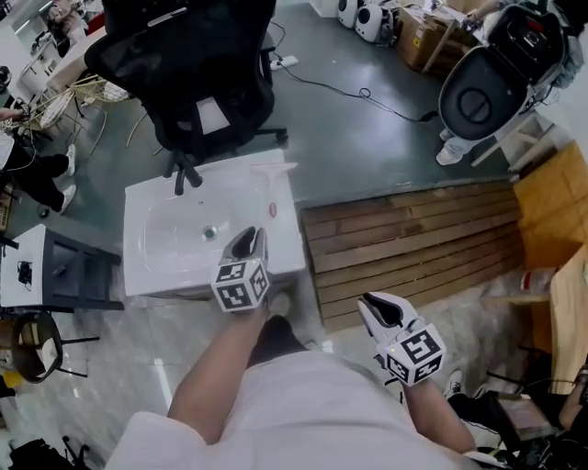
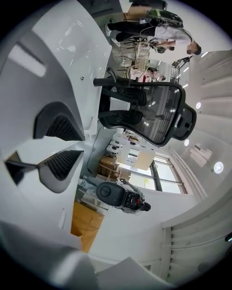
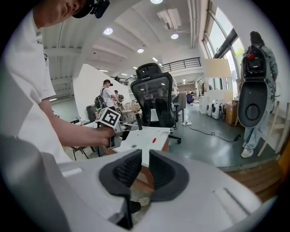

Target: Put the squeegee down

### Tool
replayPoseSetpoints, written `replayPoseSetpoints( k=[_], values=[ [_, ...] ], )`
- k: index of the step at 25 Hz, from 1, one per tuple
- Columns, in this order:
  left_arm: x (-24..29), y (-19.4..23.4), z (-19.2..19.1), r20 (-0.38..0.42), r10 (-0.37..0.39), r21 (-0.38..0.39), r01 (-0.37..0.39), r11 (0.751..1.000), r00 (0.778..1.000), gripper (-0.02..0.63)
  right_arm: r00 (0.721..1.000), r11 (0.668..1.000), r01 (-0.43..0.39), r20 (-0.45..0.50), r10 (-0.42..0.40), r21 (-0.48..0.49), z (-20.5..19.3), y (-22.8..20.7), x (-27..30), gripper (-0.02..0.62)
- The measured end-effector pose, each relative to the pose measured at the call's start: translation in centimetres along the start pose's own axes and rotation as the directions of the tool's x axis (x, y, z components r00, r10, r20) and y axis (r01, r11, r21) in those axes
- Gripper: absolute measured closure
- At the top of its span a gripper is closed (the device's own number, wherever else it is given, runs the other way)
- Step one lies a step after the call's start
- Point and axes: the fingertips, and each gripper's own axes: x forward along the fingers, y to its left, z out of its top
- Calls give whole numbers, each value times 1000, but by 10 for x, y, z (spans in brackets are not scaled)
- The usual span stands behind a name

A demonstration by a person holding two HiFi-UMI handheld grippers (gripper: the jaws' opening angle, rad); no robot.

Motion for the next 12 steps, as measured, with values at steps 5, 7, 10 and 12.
replayPoseSetpoints(
  k=[5, 7, 10, 12],
  values=[
    [-50, -23, 0, 24, -29, 30, 28, 999, 999, 598, 999, 1000, -22, 25, 22, -18, -7, 18, -19, 546],
    [-68, -34, -2, 27, -49, 29, 48, 998, 998, 598, 999, 999, -25, 38, 26, -23, -10, 23, -28, 548],
    [-93, -48, -6, 29, -91, 5, 91, 996, 995, 598, 998, 999, -29, 54, 30, -27, -17, 31, -38, 558],
    [-112, -57, -9, 28, -122, -1, 122, 992, 992, 598, 997, 999, -34, 63, 36, -29, -22, 38, -43, 560]
  ],
)
